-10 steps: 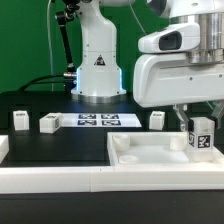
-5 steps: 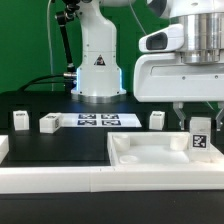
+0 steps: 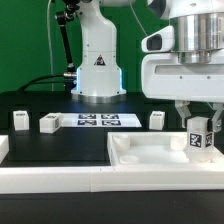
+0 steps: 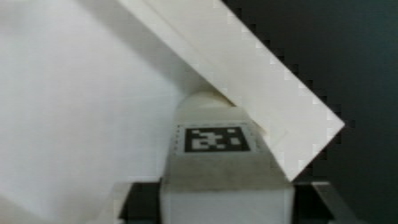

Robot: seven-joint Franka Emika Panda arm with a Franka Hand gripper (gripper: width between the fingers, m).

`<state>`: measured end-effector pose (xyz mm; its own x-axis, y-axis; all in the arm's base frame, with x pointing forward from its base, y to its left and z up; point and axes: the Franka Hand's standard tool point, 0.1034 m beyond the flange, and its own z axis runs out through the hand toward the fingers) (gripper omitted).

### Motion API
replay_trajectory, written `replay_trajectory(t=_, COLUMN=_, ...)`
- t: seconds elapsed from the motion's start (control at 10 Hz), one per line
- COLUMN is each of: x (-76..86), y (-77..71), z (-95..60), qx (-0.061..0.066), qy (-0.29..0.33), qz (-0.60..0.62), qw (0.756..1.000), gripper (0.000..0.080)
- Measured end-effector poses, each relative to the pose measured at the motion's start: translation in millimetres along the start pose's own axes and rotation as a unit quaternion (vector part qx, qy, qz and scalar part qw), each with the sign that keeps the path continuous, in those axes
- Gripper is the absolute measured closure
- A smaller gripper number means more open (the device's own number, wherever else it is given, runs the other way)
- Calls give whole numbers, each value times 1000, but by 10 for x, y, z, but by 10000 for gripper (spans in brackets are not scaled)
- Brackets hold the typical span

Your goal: Assemble square table

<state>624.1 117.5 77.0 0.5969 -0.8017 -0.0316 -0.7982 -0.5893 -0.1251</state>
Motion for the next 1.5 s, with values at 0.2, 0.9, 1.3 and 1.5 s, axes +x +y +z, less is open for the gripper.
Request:
replay_trajectory(t=0.2, x=-10, y=-5, z=3, qx=4, qy=-7, qz=95, qw=995, gripper=509)
replay_trajectory(t=0.9, x=-34, y=-22, z=15, qx=6, qy=-10, qz=197, qw=980, gripper=435)
replay_trajectory(t=1.3, x=-86, y=-44, z=36, qx=4, qy=-5, qz=57, qw=998, gripper=156)
replay_trajectory(t=1.5, x=-97, y=-49, z=38, qx=5, qy=-5, qz=-17, qw=1000, gripper=151)
